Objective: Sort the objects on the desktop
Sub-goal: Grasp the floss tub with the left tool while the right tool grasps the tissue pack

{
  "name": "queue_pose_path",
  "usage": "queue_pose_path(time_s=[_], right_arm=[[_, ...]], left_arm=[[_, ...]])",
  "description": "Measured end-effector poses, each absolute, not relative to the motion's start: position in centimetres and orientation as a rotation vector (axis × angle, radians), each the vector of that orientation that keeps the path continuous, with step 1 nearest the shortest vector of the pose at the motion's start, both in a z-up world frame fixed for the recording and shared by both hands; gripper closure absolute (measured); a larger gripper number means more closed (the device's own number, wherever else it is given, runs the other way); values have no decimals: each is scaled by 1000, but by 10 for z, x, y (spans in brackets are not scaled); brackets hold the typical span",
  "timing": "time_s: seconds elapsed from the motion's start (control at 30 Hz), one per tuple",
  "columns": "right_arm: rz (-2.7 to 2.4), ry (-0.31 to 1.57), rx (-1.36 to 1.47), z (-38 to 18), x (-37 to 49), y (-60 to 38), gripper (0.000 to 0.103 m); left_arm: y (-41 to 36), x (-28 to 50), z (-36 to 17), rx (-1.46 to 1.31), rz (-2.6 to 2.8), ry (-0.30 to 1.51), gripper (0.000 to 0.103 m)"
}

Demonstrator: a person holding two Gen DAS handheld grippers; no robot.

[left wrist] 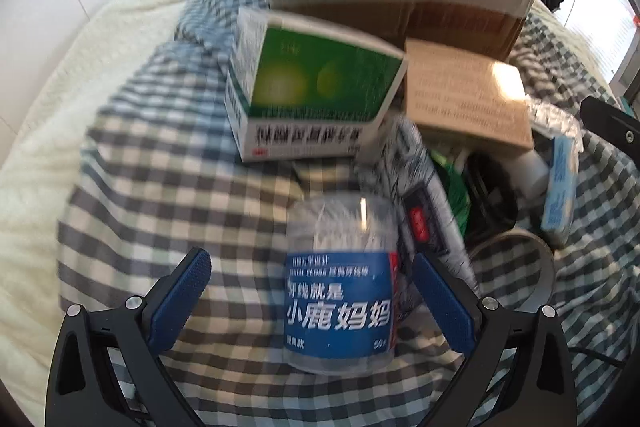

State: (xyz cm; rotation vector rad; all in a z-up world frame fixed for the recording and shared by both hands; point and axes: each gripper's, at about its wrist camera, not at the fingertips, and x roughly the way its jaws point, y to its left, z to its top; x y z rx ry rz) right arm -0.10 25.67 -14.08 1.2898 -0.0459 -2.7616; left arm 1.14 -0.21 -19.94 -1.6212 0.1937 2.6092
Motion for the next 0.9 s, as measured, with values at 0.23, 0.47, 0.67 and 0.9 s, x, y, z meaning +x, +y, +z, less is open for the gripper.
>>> queue_pose_path(time_s=[0.23, 0.47, 0.67, 0.9], right_arm=[[-2721, -84, 1474, -174, 0, 263, 24], [-2676, -84, 1564, -197, -6, 265, 24], [-2663, -15, 1573, -208, -5, 261, 39], [-2668, -24, 1516, -198, 4, 258, 58]], left_arm=[[4, 11, -221, -1630, 2550, 206, 11], [10, 7, -239, -1614, 2522, 227, 20], [9, 5, -244, -1618, 2496, 196, 39], [4, 16, -228, -1547, 2516, 176, 40]])
